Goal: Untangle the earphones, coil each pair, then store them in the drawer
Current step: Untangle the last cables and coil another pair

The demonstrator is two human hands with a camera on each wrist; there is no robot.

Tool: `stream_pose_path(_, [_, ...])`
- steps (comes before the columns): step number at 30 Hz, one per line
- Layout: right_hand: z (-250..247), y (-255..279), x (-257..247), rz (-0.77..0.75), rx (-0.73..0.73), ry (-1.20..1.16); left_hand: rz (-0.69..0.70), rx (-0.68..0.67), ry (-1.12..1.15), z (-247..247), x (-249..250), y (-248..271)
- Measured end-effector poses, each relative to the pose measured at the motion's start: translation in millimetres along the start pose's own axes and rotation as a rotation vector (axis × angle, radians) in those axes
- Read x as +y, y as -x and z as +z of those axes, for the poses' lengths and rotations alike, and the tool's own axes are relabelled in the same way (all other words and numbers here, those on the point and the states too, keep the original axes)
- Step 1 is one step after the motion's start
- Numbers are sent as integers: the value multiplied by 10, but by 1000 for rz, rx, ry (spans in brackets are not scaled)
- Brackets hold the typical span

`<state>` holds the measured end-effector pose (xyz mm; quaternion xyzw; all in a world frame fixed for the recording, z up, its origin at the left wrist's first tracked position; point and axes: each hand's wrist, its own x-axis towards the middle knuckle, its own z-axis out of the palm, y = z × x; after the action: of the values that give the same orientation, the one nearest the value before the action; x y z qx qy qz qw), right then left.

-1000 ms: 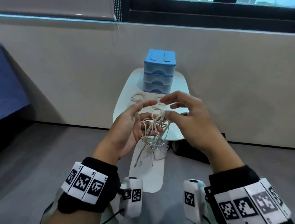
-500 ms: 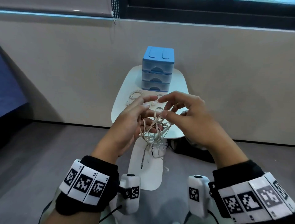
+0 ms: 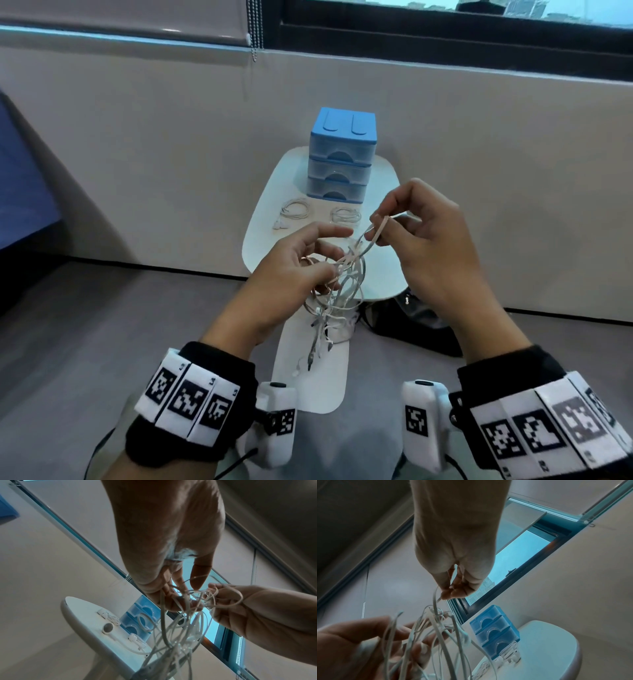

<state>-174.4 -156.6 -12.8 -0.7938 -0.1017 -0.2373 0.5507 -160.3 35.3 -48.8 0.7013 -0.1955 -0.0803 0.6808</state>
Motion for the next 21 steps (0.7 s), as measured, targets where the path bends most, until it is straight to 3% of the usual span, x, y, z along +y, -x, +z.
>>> stream_pose_path(7, [-43,-4,-67,68,48,-200,-3,-40,41,30,89,-2])
stream_pose_path(9, [-22,-6,-90,112,39,-267,14,10,34,48,99,-5])
stream_pose_path(16, [-50,-75,-207,349,-114,-435,46,78,-89,-4,61,-50])
stream_pose_path(18, [-31,-108,-247,393,-170,-381,63,79,-156,-2,90,-61])
stream_pose_path(21, [15,-171,-265,377,-343,-71,81,77,-211,13,149,-58])
